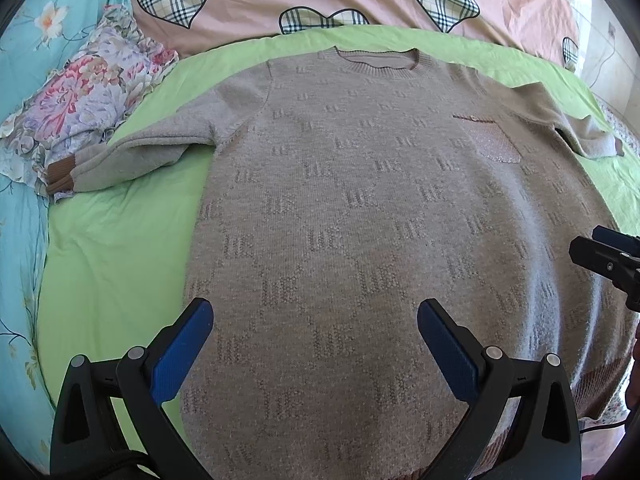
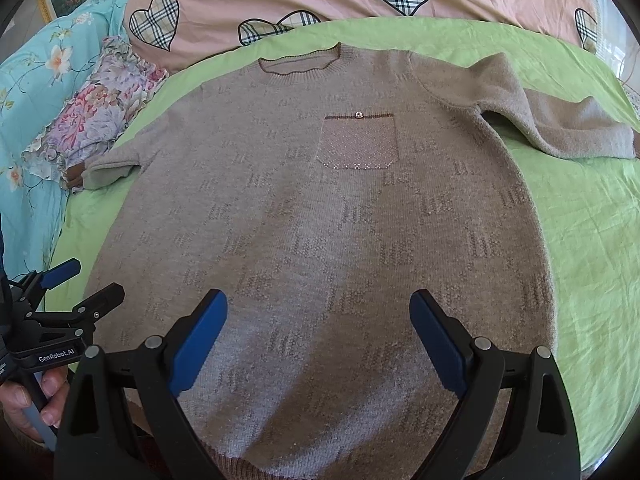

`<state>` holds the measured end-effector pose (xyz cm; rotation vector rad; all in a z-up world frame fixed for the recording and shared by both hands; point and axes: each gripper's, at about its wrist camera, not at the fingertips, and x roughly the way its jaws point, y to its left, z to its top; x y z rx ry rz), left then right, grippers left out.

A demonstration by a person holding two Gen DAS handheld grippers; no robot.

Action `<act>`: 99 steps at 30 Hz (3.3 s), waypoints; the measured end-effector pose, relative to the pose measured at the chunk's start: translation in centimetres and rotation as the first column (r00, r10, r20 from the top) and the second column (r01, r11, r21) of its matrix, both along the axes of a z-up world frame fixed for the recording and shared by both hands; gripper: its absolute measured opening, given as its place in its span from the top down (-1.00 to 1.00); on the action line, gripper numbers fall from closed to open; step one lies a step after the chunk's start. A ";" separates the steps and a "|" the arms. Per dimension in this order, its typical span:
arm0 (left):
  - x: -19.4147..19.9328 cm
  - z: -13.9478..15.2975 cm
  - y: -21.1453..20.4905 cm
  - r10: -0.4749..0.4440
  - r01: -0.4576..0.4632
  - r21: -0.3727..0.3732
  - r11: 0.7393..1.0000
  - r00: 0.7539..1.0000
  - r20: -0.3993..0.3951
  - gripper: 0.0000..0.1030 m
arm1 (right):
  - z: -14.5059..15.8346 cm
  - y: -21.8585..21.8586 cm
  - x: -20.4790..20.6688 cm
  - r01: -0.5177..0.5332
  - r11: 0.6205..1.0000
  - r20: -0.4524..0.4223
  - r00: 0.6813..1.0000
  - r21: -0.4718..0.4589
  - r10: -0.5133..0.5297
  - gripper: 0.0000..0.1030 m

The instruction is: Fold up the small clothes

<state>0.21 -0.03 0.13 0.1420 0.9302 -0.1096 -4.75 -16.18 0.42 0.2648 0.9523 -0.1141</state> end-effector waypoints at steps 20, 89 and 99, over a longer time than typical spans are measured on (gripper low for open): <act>0.4 0.2 -0.4 -0.021 0.021 0.003 1.000 1.000 -0.018 -0.98 | -0.2 0.0 0.1 0.009 1.000 0.020 1.000 0.008 -0.010 -0.80; 8.6 0.2 -5.3 -0.066 0.066 -0.001 0.998 0.998 -0.008 -0.98 | 9.3 -20.5 6.8 0.086 0.895 0.342 0.905 0.437 -0.254 0.84; 9.6 0.3 0.6 0.000 -0.003 -0.157 0.988 1.000 -0.022 -0.98 | 2.6 -1.6 17.0 -0.197 0.792 0.252 0.966 0.577 0.057 0.84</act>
